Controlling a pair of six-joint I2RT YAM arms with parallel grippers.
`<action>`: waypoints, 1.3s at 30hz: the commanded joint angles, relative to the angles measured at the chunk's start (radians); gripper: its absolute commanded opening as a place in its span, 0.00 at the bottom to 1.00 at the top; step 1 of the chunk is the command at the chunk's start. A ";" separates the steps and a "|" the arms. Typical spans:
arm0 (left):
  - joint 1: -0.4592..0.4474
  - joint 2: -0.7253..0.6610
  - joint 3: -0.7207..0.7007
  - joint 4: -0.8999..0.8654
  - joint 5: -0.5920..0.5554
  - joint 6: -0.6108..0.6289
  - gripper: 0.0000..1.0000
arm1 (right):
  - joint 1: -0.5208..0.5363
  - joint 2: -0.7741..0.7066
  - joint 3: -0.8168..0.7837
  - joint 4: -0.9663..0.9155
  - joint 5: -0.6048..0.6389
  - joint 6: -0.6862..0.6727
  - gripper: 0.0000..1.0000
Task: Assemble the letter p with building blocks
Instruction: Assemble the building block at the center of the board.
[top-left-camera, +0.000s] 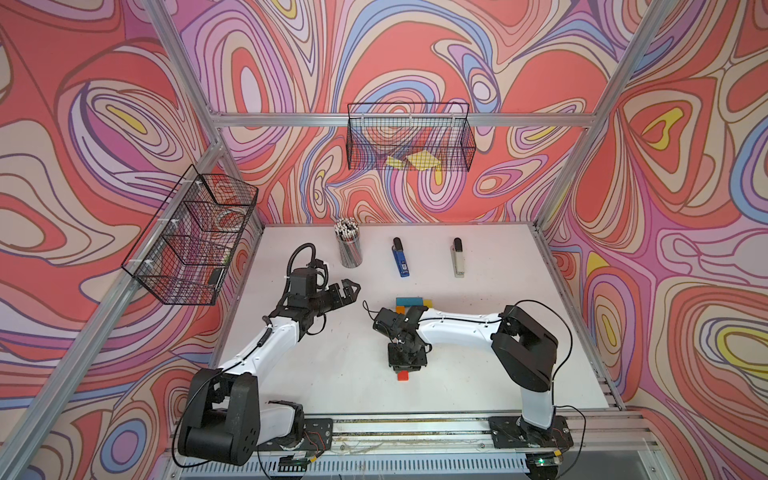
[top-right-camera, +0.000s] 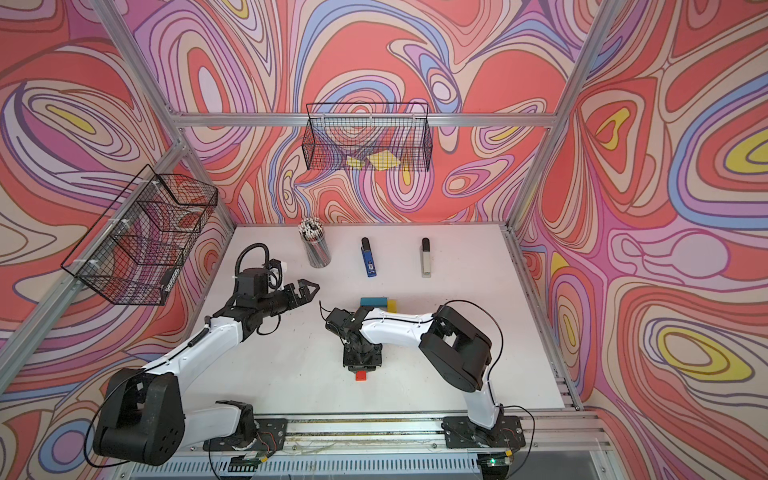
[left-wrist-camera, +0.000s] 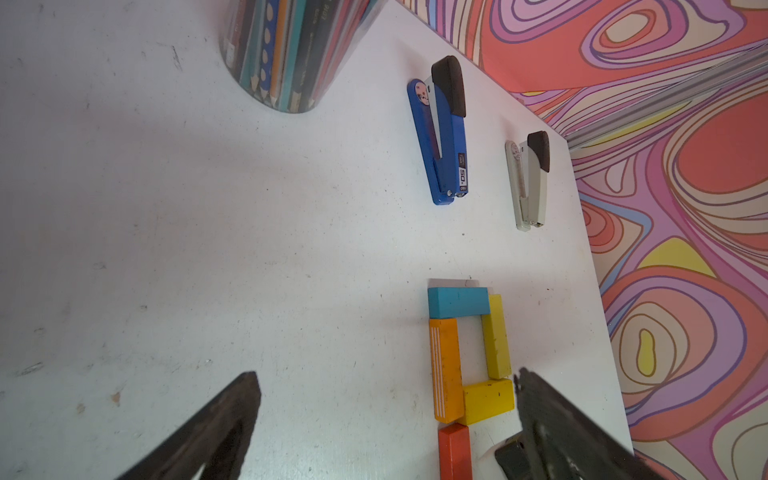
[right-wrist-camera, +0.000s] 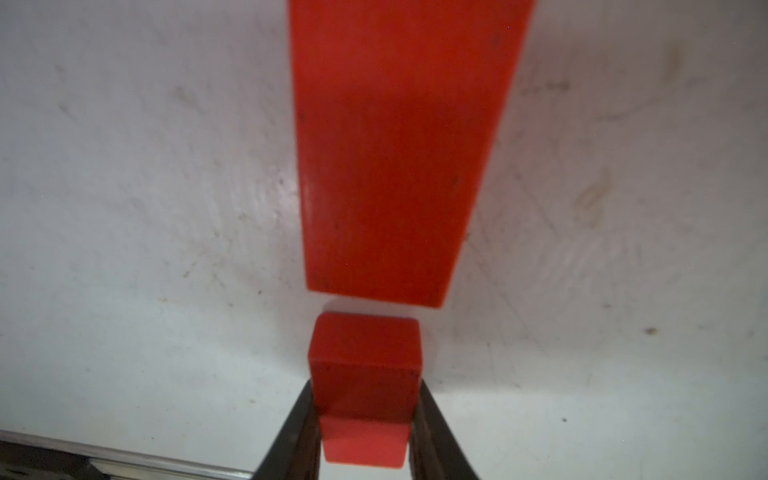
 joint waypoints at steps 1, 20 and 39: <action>0.006 -0.013 -0.010 -0.001 -0.012 0.002 0.99 | -0.004 0.024 0.023 -0.009 0.056 -0.011 0.24; 0.006 -0.011 -0.008 0.000 -0.014 0.004 0.99 | -0.022 0.040 0.029 0.015 0.057 -0.023 0.26; 0.006 -0.009 -0.007 -0.002 -0.015 0.005 0.99 | -0.028 0.034 0.030 0.035 0.063 -0.027 0.33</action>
